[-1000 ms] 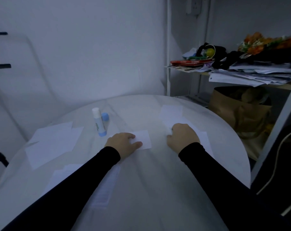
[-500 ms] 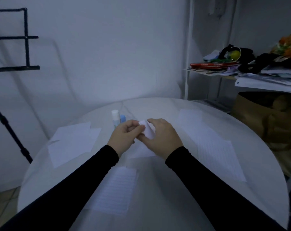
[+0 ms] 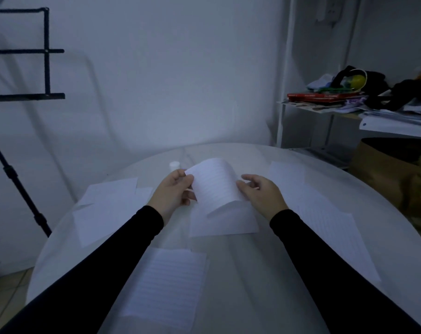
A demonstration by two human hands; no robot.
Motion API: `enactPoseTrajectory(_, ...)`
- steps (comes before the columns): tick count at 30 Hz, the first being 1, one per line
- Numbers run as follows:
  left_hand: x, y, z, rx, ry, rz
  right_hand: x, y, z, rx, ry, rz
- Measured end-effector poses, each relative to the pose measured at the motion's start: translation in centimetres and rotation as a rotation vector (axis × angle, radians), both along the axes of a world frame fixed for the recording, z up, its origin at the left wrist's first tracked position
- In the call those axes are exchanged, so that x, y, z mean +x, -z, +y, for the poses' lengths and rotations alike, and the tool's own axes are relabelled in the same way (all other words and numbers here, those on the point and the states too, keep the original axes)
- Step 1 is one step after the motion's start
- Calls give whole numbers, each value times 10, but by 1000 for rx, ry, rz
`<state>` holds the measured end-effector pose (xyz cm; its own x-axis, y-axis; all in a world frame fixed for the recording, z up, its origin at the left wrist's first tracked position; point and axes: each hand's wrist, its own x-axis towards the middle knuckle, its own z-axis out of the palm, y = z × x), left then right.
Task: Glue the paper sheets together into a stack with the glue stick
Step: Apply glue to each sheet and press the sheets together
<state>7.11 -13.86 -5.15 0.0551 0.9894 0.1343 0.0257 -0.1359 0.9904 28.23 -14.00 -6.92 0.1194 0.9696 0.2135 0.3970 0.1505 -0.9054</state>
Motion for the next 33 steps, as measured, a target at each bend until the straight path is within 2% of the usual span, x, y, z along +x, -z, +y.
enactPoseTrajectory(4,-2,9,6,-16,-149,88,8,3,1,82,41,8)
enactPoseTrajectory(9,0,14,8,35,-282,263,20,9,3,-12,12,-117)
enactPoseTrajectory(15,-5,21,2,76,-221,496,23,11,1,-117,-51,-317)
enactPoseTrajectory(20,-3,26,2,48,-202,516,24,17,3,-147,-34,-420)
enactPoseTrajectory(33,-9,36,7,19,-203,672,24,24,8,-155,-16,-482)
